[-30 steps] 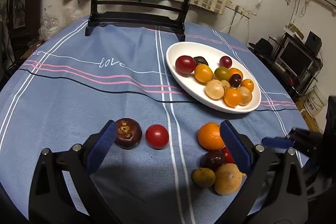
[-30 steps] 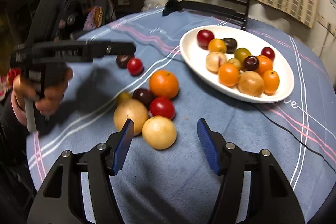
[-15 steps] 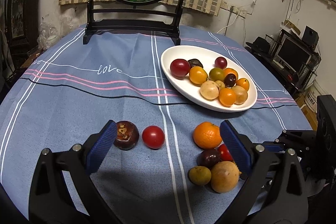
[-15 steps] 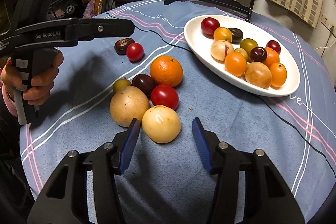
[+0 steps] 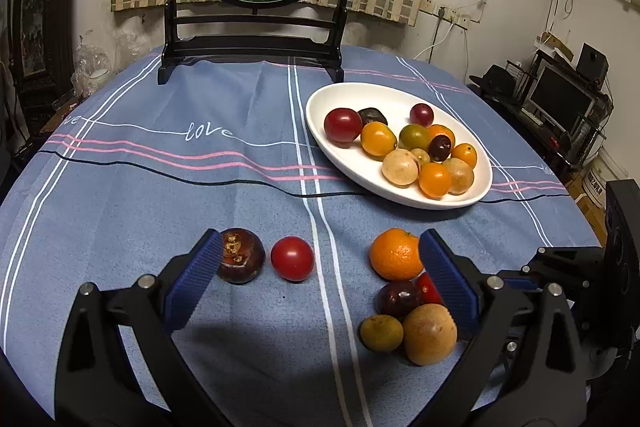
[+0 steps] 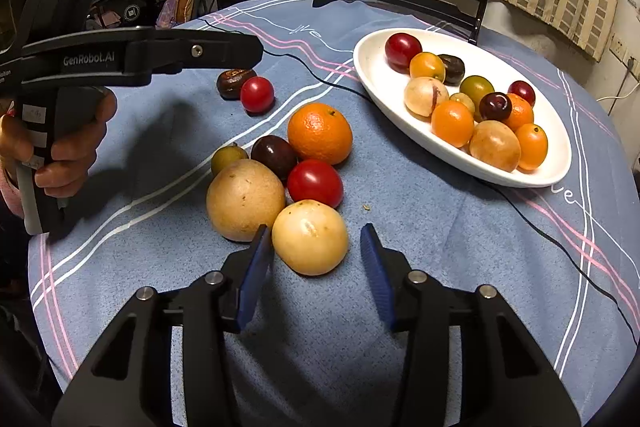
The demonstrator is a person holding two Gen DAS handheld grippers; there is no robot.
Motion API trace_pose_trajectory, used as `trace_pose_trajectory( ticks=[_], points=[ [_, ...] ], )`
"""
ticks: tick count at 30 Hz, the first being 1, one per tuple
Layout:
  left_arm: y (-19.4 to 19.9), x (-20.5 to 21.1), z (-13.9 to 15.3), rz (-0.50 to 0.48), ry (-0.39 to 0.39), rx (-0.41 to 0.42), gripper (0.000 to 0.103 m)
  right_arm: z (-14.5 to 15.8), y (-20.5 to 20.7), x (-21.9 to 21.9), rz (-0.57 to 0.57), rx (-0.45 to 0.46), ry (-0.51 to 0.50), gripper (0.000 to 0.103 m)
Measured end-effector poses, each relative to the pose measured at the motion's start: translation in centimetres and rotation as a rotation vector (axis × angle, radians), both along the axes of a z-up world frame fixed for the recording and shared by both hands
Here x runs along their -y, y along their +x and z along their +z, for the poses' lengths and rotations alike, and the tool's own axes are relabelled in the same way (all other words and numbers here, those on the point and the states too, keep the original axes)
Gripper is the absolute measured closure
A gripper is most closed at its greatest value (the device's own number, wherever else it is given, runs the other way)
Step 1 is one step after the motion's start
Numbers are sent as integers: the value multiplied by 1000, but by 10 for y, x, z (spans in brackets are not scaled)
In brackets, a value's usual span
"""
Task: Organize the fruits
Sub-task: 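Move the right gripper to the large pale round fruit and close on it, then close the left gripper on the tan potato-like fruit while the right gripper holds the pale fruit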
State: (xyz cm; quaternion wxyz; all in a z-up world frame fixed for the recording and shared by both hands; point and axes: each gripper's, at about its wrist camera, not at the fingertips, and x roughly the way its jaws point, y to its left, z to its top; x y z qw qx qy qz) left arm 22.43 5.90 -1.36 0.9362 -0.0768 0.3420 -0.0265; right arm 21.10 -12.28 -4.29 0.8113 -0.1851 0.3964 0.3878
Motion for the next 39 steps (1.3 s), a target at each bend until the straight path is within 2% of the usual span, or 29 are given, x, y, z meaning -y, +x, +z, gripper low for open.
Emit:
trace_pose_trajectory(
  ticks=[8, 11, 14, 17, 19, 20, 21, 22, 24, 25, 30, 34, 39],
  points=[
    [0, 1, 0, 9, 24, 1, 3, 1, -1, 0, -5, 6, 5, 63],
    [-1, 2, -1, -4, 16, 1, 3, 13, 9, 15, -77, -5, 106, 63],
    [-6, 16, 0, -114, 23, 10, 4, 27, 24, 41, -194, -13, 231, 63],
    [-18, 49, -1, -332, 105, 15, 11, 28, 32, 55, -269, -18, 259, 63],
    [-29, 68, -5, -442, 163, 16, 14, 25, 36, 57, -287, -35, 258, 64],
    [-33, 73, -6, -470, 189, 19, 18, 24, 37, 57, -293, -38, 250, 64],
    [-37, 80, -10, -499, 222, 14, 29, 23, 37, 56, -297, -38, 243, 64],
    [-38, 83, -12, -513, 233, 1, 33, 22, 37, 55, -299, -42, 240, 64],
    [-36, 84, -18, -527, 237, -33, 51, 22, 37, 54, -297, -43, 237, 64],
    [-35, 86, -21, -527, 241, -48, 52, 22, 37, 53, -296, -42, 235, 64],
    [-37, 83, -23, -516, 246, -55, 52, 21, 36, 53, -292, -38, 225, 64],
    [-38, 87, -30, -512, 315, -63, 52, 20, 35, 51, -287, -39, 212, 64],
    [-32, 86, -33, -510, 309, -95, 51, 20, 33, 48, -277, -28, 200, 64]
  ],
)
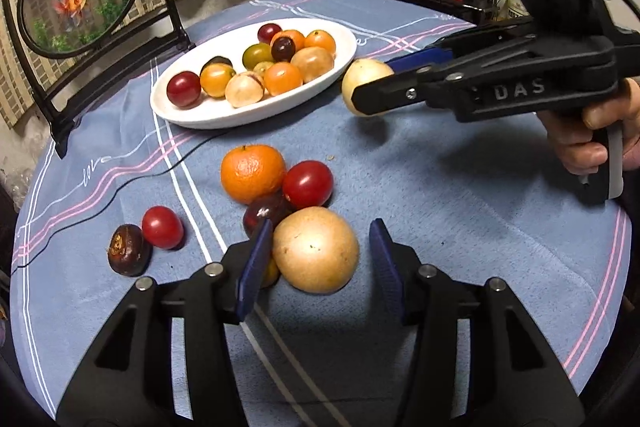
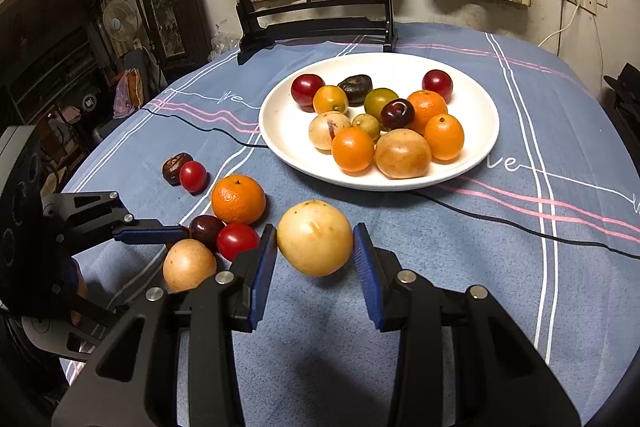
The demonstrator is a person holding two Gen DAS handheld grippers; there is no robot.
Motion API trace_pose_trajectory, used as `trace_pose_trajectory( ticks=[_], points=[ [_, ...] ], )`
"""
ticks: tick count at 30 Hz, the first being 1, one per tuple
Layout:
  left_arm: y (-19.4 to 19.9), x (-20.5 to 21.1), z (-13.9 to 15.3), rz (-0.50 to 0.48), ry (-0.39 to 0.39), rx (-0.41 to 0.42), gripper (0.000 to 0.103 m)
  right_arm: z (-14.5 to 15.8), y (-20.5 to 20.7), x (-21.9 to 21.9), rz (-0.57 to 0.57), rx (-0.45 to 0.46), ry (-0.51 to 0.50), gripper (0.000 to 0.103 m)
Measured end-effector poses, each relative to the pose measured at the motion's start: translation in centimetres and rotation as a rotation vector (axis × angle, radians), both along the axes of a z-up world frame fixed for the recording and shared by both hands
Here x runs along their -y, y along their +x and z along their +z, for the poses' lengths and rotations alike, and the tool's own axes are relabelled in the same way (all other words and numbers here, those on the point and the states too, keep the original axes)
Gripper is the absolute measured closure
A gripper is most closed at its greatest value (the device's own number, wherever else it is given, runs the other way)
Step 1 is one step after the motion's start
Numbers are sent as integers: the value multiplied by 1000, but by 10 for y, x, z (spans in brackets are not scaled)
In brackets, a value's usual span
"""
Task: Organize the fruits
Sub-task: 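Close the left gripper on the tan potato-like fruit while the right gripper holds the pale fruit, then carry both fruits onto the white plate and open both grippers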
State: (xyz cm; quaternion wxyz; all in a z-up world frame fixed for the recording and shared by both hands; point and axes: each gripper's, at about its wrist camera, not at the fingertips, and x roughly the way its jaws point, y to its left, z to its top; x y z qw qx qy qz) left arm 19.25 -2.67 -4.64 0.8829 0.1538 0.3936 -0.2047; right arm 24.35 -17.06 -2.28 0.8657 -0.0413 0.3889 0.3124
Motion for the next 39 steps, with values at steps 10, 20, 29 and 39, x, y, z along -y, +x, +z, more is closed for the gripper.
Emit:
trace_pose_trajectory(
  ticks=[10, 20, 29, 39],
  points=[
    [0, -2, 0, 0, -16, -12, 58, 0, 1, 1, -4, 1, -6, 64],
    [-2, -8, 9, 7, -84, 14, 59, 2, 2, 5, -16, -3, 19, 64],
    [14, -29, 19, 41, -293, -65, 59, 8, 4, 12, -32, 31, 65, 64],
    [103, -40, 61, 180, -390, -33, 58, 13, 49, 20, -215, 134, 165, 64]
  ],
)
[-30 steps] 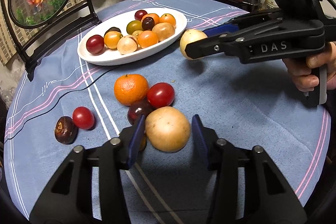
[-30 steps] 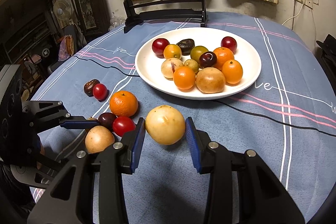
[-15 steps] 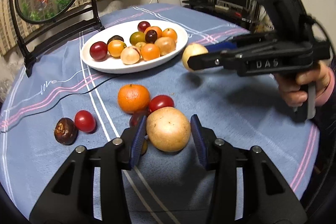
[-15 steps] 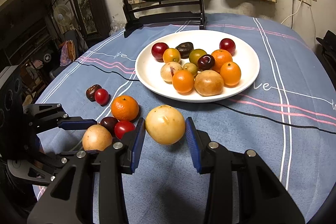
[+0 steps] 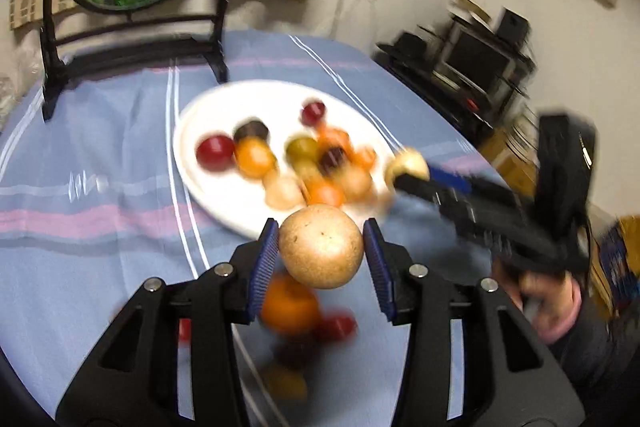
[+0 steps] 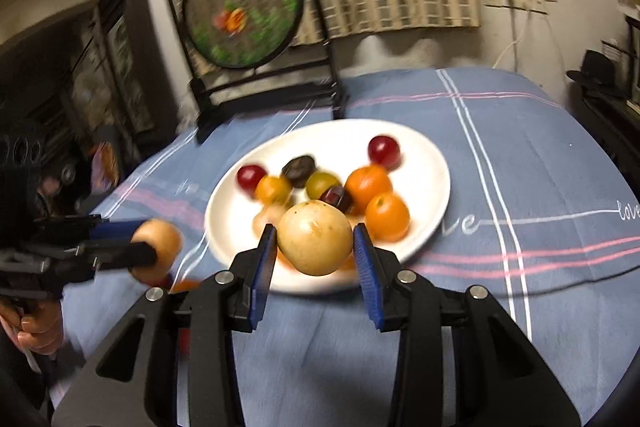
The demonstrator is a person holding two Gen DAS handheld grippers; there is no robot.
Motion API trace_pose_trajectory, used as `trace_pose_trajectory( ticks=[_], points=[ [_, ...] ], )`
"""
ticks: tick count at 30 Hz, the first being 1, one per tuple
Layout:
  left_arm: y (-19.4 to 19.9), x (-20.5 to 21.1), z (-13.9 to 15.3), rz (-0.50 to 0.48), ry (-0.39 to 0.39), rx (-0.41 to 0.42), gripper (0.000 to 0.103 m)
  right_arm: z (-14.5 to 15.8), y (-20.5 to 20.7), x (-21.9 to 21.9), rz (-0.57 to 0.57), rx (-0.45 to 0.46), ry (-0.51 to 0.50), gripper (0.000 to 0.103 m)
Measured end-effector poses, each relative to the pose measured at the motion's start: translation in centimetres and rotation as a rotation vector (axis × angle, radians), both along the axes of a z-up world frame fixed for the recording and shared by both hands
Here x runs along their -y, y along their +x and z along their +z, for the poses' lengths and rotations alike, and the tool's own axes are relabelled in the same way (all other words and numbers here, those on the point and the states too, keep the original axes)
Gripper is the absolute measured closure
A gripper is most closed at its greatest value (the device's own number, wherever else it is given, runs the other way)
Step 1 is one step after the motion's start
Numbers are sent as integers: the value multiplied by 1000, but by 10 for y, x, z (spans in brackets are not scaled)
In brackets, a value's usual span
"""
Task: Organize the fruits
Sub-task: 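Carry both fruits onto the white plate and open both grippers, then withdraw both grippers from the plate toward the fruit pile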
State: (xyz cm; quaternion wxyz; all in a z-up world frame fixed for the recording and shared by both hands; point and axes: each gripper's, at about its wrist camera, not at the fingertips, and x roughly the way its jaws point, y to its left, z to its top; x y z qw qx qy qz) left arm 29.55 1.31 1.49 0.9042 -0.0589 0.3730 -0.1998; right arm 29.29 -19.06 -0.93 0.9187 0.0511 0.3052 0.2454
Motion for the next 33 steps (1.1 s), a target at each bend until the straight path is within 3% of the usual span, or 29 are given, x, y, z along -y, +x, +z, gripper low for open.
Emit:
trace_pose_trajectory(
  ticks=[5, 10, 12, 15, 20, 21, 24, 27, 30, 33],
  points=[
    [67, 10, -13, 90, 71, -26, 58, -7, 35, -11, -54, 1, 1, 64],
    [83, 11, -19, 124, 104, -28, 56, -13, 50, -9, -61, -26, 4, 57],
    [82, 8, -15, 139, 96, -15, 22, -12, 48, -8, -66, -19, -7, 47],
    [67, -5, 4, 197, 52, 46, 16, 0, 36, -5, -52, 7, 14, 45],
    [17, -39, 27, 276, -3, 116, 3, 17, 2, -21, 141, 24, 34, 45],
    [4, -48, 29, 291, -9, 134, 3, 18, -4, -28, 193, 20, 9, 45],
    [-25, -70, 19, 335, -32, 162, 3, 14, -33, -56, 305, 61, -193, 45],
    [-36, -84, -4, 418, -12, 92, 3, 1, -51, -73, 419, 76, -304, 45],
    [-40, -89, -8, 406, -70, 66, 3, -13, -60, -79, 486, 47, -348, 45],
    [-43, -87, -6, 394, -73, 65, 3, -20, -66, -80, 515, 38, -354, 45]
  ],
)
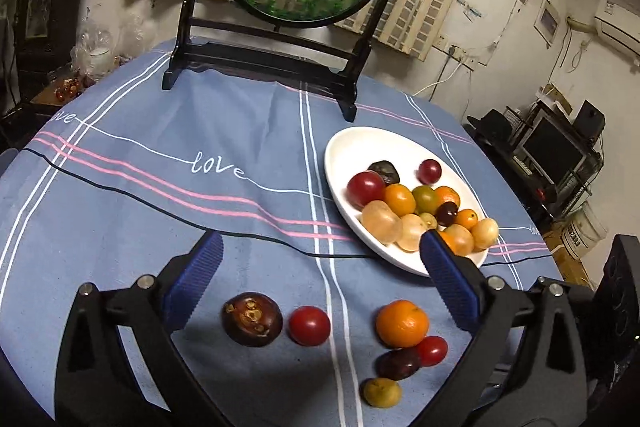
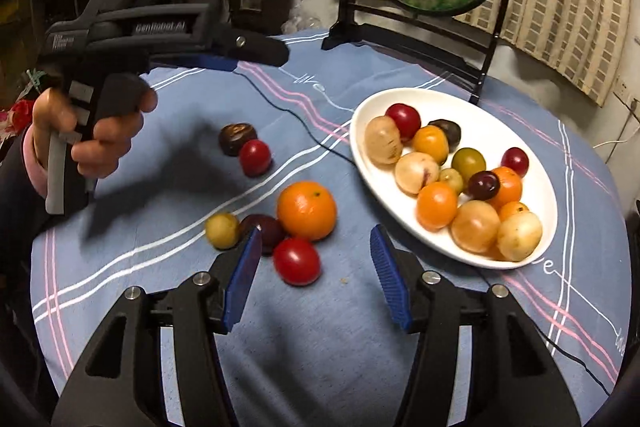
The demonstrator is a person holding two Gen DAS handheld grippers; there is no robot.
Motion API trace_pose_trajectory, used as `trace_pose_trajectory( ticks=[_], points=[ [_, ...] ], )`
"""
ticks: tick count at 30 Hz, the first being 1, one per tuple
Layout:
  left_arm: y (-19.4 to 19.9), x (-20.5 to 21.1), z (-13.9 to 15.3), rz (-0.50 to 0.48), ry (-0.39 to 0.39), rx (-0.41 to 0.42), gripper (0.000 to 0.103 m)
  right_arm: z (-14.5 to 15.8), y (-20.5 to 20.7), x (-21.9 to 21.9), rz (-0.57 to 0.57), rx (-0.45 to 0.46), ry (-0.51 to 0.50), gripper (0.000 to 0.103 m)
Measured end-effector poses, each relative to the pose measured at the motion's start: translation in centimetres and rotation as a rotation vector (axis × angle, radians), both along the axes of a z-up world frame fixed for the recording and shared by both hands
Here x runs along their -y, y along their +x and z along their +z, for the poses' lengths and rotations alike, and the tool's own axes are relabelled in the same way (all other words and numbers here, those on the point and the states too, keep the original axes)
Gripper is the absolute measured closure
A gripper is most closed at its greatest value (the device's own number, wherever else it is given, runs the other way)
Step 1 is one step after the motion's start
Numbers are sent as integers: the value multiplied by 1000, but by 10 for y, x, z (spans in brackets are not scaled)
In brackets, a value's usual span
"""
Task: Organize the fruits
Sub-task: 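Withdraw both grippers from the plate toward the fruit pile, then move the right gripper to the red tomato and close on it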
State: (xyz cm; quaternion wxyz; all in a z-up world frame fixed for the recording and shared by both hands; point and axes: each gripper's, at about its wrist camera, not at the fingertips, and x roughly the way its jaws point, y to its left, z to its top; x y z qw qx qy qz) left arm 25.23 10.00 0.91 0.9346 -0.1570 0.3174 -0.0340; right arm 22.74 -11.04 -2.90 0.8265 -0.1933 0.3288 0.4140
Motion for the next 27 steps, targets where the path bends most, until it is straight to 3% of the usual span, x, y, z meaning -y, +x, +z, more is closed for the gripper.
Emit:
trace_pose_trajectory(
  ticks=[4, 13, 18, 27],
  points=[
    [-4, 7, 3, 4, 50, 12, 3, -5, 0, -1, 8, -30, -4, 45],
    [0, 12, -1, -11, 79, -4, 3, -21, 4, -12, 18, -70, -84, 45],
    [-1, 11, -1, -9, 83, -6, 3, -28, 3, -17, 25, -83, -92, 57],
    [-2, 14, -1, -15, 97, -6, 3, -29, 6, -18, 4, -71, -95, 59]
  ],
)
